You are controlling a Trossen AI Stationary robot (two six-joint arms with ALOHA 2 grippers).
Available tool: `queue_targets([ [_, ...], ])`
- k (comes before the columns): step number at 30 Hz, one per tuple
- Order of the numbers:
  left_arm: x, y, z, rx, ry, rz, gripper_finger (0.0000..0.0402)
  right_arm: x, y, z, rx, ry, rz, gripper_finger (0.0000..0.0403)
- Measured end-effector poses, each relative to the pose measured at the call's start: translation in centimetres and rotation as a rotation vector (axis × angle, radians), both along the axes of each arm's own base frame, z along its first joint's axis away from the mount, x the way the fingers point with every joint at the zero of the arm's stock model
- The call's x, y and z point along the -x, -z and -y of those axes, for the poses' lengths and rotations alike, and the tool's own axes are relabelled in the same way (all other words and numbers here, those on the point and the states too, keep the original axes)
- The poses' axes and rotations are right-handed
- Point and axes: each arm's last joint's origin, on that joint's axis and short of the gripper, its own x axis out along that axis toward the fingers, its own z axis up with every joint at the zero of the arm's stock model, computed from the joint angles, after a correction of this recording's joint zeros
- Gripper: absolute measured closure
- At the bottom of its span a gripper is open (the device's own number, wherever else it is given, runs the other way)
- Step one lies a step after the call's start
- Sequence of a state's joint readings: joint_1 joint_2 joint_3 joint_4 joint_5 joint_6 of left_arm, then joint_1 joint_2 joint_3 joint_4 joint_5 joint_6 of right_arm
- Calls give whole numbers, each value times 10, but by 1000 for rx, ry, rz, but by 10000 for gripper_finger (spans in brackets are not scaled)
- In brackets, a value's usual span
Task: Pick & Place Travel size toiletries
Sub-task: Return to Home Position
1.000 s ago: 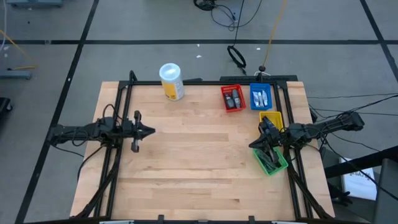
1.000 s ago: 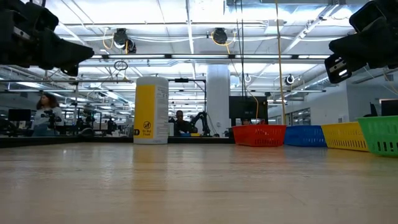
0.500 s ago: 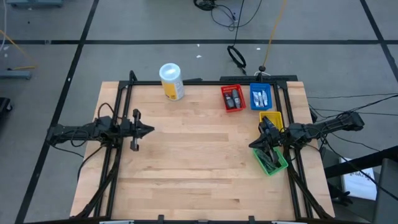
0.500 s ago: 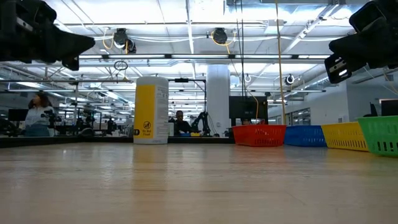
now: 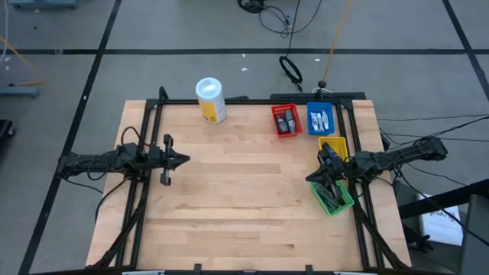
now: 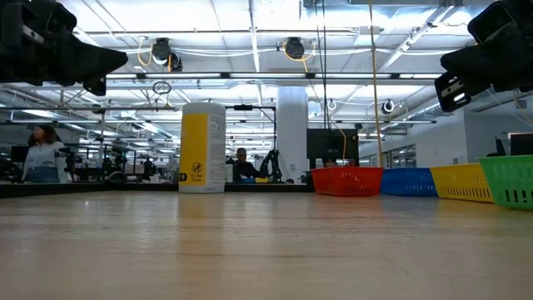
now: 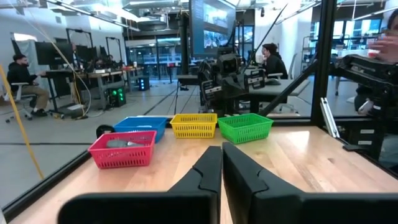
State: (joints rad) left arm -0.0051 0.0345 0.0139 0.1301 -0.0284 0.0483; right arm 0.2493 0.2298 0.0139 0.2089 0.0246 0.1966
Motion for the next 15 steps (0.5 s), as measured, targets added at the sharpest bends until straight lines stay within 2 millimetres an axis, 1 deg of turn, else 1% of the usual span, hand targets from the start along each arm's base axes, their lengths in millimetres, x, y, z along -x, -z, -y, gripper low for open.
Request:
queue_targets([
  [4, 0, 0, 0, 0, 0, 0, 400, 0, 0, 0, 0, 0, 0, 399],
  [7, 0, 0, 0, 0, 0, 1, 394, 1, 1, 0, 30, -1, -6, 398],
  [8, 0, 0, 0, 0, 0, 1, 390, 2, 0, 1, 54, 2, 12, 398],
  [12, 0, 0, 0, 0, 0, 2, 377, 7, -4, 7, 240, 51, 101, 399],
  [15, 0, 0, 0, 0, 1, 2, 374, 13, -2, 11, 264, 71, 103, 399],
])
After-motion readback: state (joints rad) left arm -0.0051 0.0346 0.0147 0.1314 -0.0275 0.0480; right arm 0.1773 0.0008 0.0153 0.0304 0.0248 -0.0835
